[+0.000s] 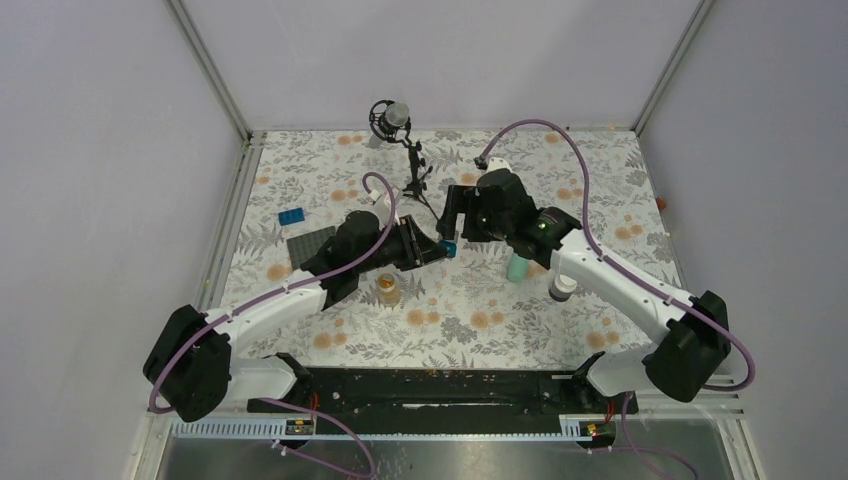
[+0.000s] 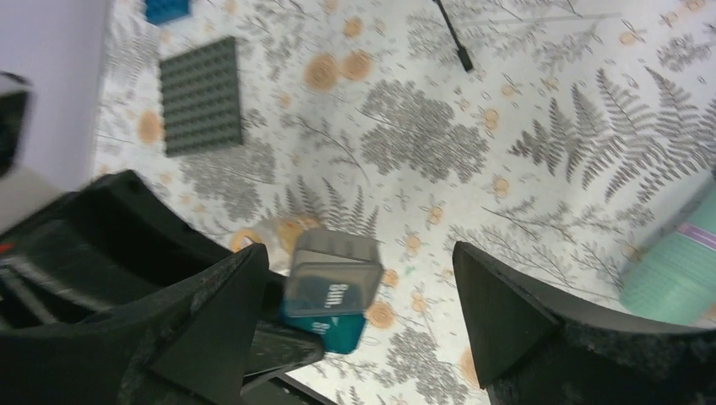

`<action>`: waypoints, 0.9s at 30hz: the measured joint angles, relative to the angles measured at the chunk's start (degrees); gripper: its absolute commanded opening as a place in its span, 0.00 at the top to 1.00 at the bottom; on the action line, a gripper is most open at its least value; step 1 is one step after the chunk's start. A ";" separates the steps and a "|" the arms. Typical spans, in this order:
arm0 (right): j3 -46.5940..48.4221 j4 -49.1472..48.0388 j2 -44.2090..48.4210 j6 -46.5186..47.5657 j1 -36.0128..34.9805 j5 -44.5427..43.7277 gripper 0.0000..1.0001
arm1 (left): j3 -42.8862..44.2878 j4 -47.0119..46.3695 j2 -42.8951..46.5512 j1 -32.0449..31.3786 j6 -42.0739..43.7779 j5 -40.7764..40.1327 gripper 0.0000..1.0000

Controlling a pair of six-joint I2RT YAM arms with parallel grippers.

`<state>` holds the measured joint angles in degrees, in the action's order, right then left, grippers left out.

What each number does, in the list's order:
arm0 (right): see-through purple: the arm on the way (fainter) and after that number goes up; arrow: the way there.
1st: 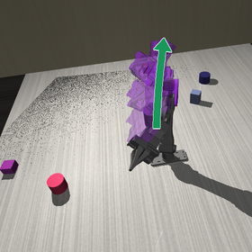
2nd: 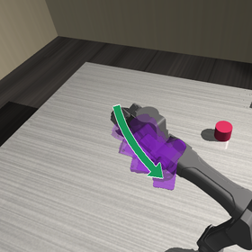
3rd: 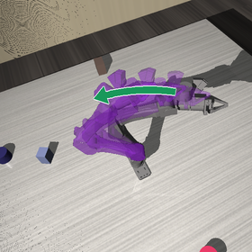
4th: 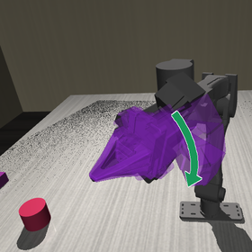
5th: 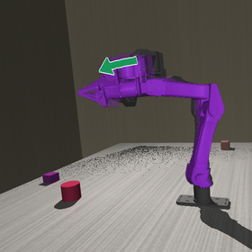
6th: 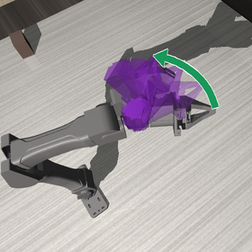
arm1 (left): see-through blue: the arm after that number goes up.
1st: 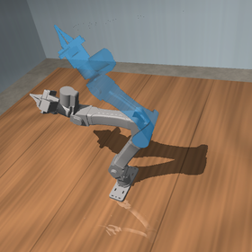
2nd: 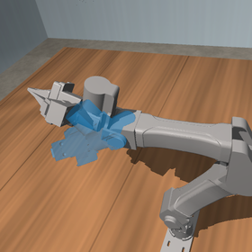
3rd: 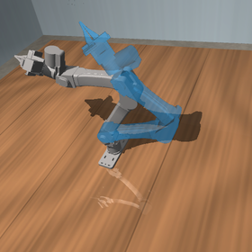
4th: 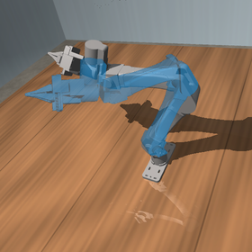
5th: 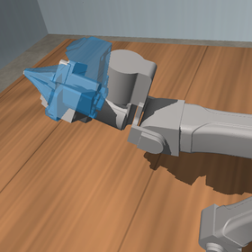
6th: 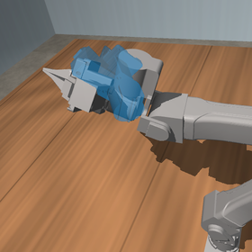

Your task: Sort the pills into containers

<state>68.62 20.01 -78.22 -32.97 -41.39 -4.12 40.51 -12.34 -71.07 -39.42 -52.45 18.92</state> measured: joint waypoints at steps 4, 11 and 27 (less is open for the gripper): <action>0.20 3.17 -1.40 1.66 -0.15 -1.46 0.20 | 0.00 0.57 0.00 0.00 0.26 -0.50 1.00; -0.57 5.55 2.75 2.27 -0.42 -4.42 0.38 | 0.00 1.38 0.11 0.02 0.52 -1.40 1.00; -12.20 2.43 11.61 -2.91 4.17 2.23 0.36 | -0.37 -1.51 1.38 0.70 -1.68 -1.29 1.00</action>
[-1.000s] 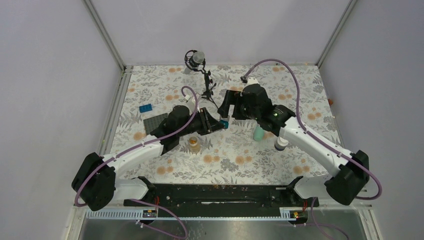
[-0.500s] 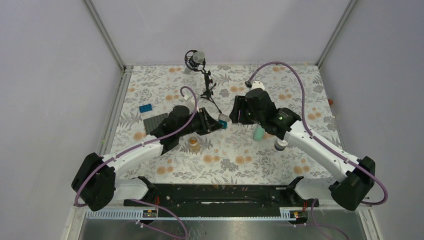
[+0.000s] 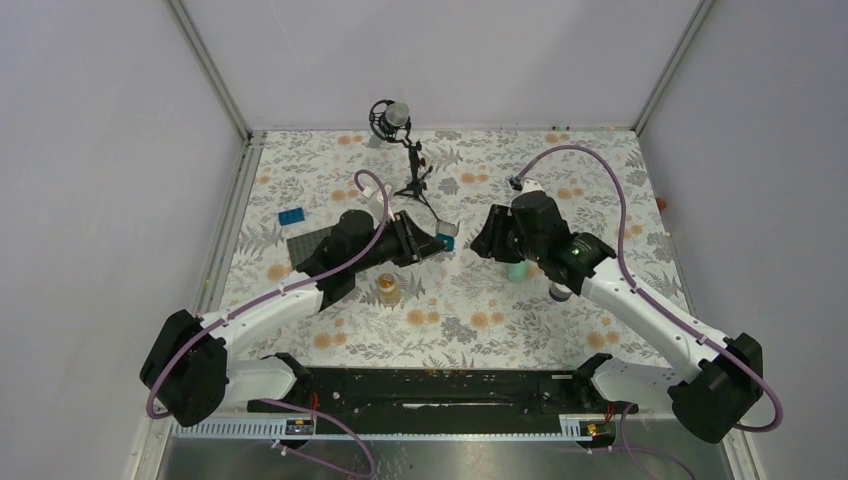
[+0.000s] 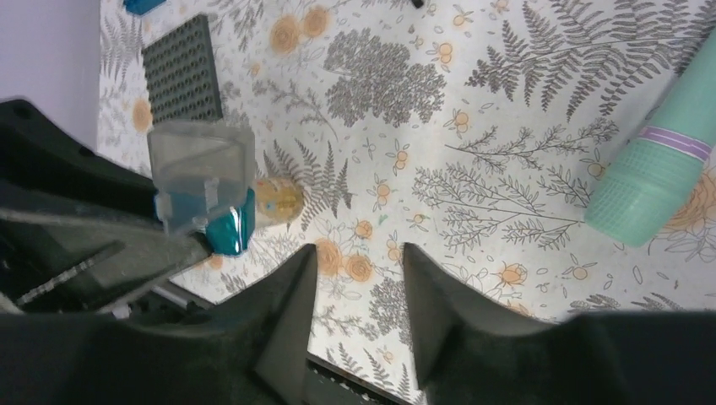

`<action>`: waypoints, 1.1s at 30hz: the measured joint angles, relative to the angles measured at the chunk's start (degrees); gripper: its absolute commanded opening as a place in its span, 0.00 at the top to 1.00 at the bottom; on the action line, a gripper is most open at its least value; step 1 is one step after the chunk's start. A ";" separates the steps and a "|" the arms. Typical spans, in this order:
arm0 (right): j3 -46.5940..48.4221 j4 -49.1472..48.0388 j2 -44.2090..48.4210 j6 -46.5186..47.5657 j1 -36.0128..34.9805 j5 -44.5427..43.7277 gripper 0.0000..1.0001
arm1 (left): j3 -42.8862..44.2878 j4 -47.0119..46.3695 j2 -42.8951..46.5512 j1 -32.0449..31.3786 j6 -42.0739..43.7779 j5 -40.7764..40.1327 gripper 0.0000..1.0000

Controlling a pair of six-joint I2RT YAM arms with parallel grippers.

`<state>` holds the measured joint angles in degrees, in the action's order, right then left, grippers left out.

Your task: Sort the pills into containers

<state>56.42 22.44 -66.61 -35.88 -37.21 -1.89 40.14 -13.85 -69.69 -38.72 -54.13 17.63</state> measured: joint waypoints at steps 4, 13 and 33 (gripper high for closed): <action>-1.97 -2.82 2.05 -0.90 0.81 5.92 0.14 | -0.37 -0.46 0.24 0.17 -0.35 0.09 1.00; 1.70 -8.72 -0.55 0.15 0.79 13.57 0.15 | -0.42 -0.37 0.24 0.28 -0.28 0.33 1.00; -8.00 -15.54 1.88 -5.29 0.85 5.57 0.47 | -0.42 -0.42 1.40 0.68 -0.98 1.51 1.00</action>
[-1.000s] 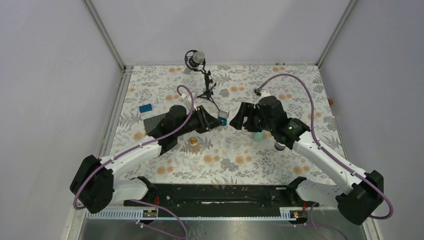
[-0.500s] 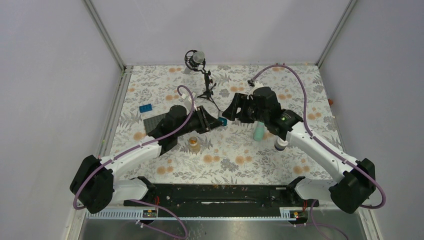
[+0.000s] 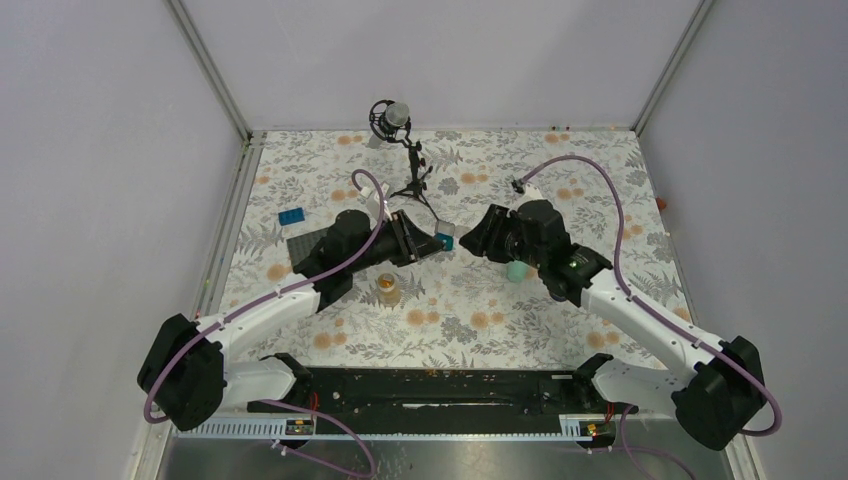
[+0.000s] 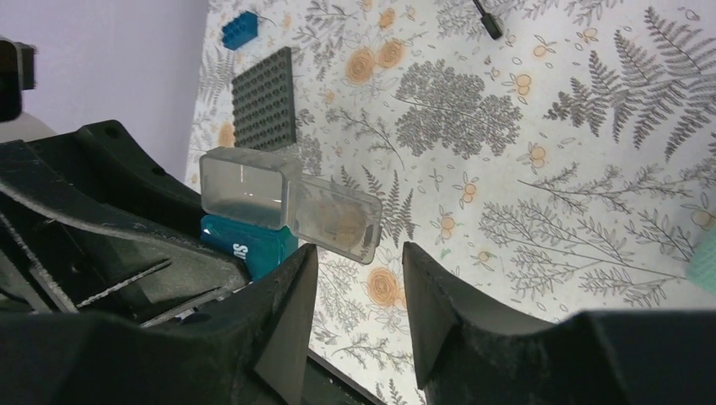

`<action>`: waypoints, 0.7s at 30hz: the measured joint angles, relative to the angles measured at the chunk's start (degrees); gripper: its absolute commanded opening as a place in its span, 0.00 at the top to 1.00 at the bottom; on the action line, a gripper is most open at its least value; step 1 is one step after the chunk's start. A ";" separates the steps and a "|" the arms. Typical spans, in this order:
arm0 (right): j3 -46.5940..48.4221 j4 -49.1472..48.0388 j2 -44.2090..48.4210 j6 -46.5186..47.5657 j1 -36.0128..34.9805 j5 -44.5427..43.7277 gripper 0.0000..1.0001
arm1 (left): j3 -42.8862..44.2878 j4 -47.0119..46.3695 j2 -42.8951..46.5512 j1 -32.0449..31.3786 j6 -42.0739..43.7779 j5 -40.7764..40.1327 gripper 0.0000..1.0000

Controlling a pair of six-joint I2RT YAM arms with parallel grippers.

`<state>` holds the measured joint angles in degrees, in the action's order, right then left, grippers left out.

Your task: Sort the pills into containers

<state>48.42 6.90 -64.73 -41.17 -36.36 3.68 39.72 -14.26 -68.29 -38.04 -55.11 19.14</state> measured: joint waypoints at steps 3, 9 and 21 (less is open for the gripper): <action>-2.21 -3.41 1.33 -1.03 0.11 0.55 0.24 | 0.00 -0.02 0.04 0.02 -0.07 0.17 1.00; -5.88 -10.73 4.83 -2.91 0.66 2.08 0.12 | 0.00 -0.39 1.16 0.11 -0.22 0.48 1.00; -6.58 -20.52 2.95 -9.42 0.92 4.63 0.62 | -0.09 -0.92 1.84 0.26 -0.46 1.84 1.00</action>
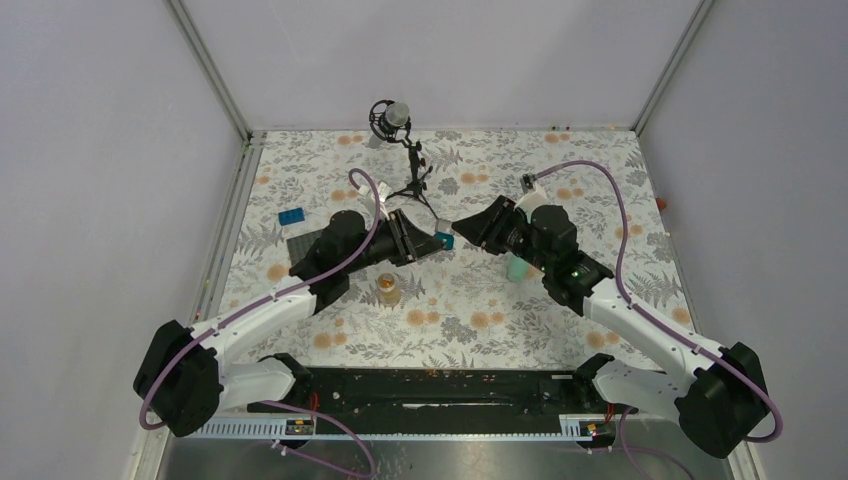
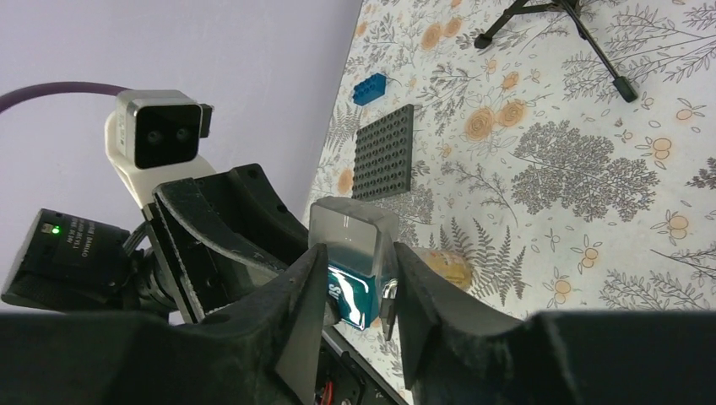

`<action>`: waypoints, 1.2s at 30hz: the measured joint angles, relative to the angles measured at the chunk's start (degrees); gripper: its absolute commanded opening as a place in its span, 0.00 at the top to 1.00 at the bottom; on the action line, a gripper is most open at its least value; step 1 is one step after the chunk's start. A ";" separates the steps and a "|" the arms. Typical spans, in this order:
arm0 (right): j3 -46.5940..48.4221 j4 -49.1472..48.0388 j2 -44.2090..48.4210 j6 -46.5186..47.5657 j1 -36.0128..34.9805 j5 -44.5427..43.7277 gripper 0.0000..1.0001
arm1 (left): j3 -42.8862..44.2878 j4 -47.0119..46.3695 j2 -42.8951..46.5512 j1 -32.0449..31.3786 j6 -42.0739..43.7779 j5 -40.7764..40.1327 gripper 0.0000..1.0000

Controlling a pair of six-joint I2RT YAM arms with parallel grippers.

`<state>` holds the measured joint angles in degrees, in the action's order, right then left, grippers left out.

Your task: Sort the pills into containers

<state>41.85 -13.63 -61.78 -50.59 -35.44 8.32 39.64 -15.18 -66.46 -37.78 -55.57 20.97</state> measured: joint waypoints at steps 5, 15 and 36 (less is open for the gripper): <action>-1.27 -1.75 0.00 -1.31 0.00 0.20 0.84 | -1.22 -0.87 0.42 0.22 -0.33 0.39 1.00; -1.64 -1.31 -0.09 -1.88 0.26 0.17 1.00 | -1.81 -1.92 0.85 0.39 -0.59 0.92 0.50; -2.56 15.65 -7.45 12.33 0.61 5.42 1.00 | -1.46 17.75 13.60 0.96 11.08 -14.88 0.01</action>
<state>39.29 2.02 -69.23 -38.26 -34.83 13.74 38.17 2.57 -52.86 -36.82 -44.49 6.09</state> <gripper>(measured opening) 0.050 0.985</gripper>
